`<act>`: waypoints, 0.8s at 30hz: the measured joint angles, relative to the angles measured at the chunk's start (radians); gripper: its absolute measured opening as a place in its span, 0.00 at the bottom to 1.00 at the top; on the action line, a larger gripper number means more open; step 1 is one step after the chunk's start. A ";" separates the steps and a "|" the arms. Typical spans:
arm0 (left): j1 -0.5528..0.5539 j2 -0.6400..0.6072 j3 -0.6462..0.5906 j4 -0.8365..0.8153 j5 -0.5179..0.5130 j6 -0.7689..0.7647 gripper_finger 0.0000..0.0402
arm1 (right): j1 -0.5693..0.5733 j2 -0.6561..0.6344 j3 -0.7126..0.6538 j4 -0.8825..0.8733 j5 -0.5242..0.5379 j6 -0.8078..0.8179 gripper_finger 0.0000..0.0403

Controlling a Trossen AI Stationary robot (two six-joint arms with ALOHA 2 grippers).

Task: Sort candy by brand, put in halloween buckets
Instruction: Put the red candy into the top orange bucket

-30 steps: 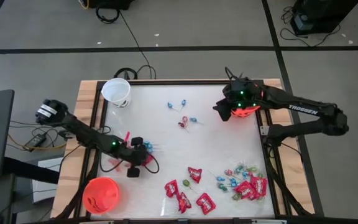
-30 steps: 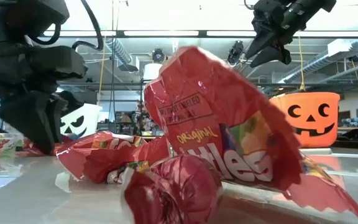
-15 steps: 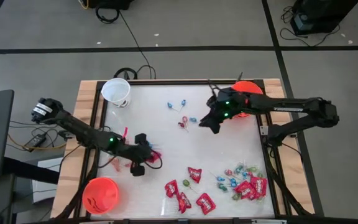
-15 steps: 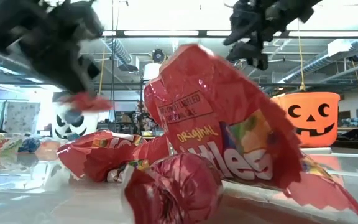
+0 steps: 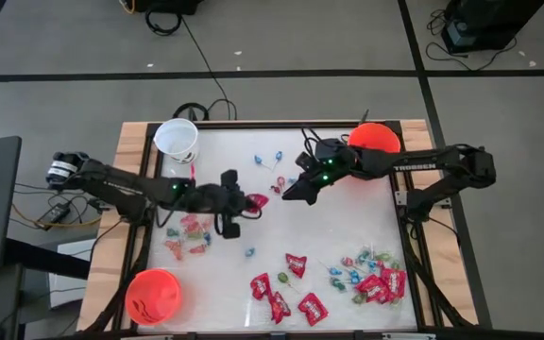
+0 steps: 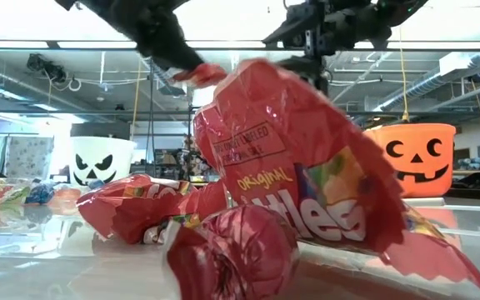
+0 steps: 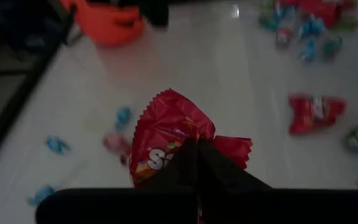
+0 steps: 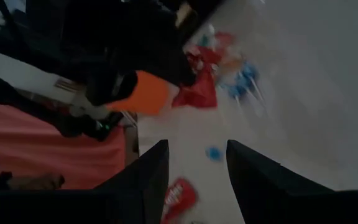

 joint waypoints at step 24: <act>0.127 0.093 0.011 0.370 0.153 0.107 0.01 | -0.038 0.000 0.000 0.104 0.066 0.001 0.13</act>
